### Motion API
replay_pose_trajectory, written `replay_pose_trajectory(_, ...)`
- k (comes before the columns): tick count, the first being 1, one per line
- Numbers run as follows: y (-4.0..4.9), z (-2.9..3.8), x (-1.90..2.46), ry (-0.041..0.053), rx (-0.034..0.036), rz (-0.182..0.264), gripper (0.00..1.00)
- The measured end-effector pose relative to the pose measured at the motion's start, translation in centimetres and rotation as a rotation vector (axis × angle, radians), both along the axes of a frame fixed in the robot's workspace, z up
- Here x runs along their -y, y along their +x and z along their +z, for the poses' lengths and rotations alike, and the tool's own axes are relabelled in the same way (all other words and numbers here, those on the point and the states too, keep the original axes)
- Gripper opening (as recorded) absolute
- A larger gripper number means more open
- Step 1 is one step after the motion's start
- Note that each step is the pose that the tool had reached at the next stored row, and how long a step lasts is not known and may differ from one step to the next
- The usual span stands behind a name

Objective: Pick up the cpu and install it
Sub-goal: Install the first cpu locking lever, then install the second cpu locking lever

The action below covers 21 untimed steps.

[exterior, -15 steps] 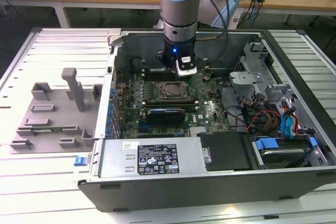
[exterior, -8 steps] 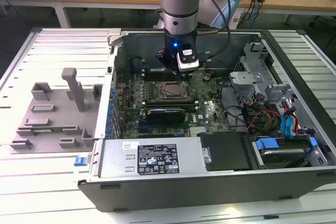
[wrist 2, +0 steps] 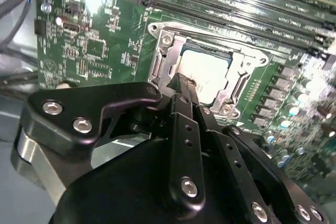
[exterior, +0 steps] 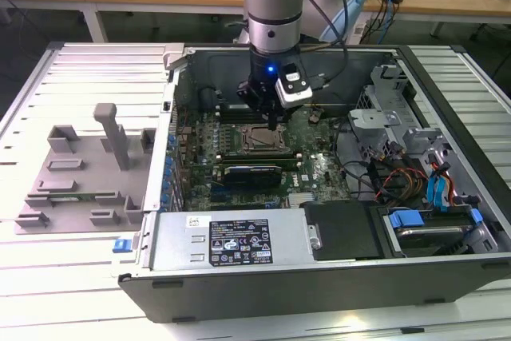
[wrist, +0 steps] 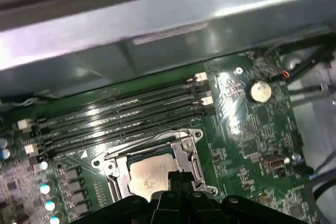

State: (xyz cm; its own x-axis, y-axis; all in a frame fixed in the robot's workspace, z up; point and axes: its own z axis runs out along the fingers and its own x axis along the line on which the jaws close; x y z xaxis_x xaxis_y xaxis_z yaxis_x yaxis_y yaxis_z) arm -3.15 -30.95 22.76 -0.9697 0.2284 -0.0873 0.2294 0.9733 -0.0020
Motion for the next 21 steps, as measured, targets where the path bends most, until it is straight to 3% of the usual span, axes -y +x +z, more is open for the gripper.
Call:
replay_pose_trajectory(1, -0.18, -0.08, 0.00, -0.0029, -0.0001, 0.027, 0.11)
replay_pose_trajectory(3, -1.01, -0.25, 0.00, -0.0070, -0.0004, 0.036, 0.11)
replay_pose_trajectory(4, -1.50, -0.35, -0.01, -0.0144, -0.0008, 0.043, 0.11)
replay_pose_trajectory(7, -1.52, -0.29, 0.01, -0.0225, -0.0012, 0.044, 0.11)
replay_pose_trajectory(8, -1.52, 0.10, 0.01, -0.0245, -0.0011, 0.044, 0.11)
replay_pose_trajectory(9, -1.52, 0.49, 0.15, -0.0244, -0.0011, 0.046, 0.11)
replay_pose_trajectory(11, -1.52, 0.67, 0.23, -0.0244, -0.0010, 0.047, 0.11)
replay_pose_trajectory(21, -1.52, 0.77, 0.23, -0.0244, -0.0010, 0.047, 0.11)
